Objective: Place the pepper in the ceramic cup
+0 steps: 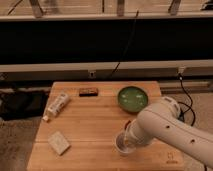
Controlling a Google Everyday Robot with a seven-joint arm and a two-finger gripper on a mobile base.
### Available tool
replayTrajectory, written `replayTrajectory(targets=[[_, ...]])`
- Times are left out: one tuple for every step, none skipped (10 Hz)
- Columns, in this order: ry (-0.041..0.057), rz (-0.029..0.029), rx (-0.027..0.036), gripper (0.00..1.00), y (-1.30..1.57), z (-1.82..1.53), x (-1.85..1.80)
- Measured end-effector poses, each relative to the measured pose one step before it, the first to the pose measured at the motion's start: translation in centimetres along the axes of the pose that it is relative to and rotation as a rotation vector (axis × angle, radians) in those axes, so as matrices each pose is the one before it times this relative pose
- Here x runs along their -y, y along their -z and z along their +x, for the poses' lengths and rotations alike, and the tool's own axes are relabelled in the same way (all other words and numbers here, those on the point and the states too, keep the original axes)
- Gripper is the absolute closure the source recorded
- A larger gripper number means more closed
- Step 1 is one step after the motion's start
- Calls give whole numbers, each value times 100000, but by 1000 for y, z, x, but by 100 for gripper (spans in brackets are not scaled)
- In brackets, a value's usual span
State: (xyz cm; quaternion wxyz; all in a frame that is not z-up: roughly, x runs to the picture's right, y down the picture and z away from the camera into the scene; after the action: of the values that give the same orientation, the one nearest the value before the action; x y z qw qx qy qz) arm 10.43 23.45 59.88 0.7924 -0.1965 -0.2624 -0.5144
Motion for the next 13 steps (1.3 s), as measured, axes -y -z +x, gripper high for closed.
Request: replayTrajectory(targets=[[358,296,147,100,67,-212,-195],[528,426,364,100,44,-391,-282],[703,260,290,100,-11,-308,-136],[783,131,361,100,-98,-338,-150],[2480,721,791,100,-300,-694,-115],[1719,851,199,98,-90,-390,-38],[2016,555,200,89,-144,-381,92],[1861,372,223,77,-161,-346,119],[1426,174,163,67,-99,-242,153],[1289,199,260,58,-119,-235,143],[1719,260,371,47,-139,-313,253],[1351,349,435,36,-150,-261,221],[916,171,398,28,-146,-191,127]])
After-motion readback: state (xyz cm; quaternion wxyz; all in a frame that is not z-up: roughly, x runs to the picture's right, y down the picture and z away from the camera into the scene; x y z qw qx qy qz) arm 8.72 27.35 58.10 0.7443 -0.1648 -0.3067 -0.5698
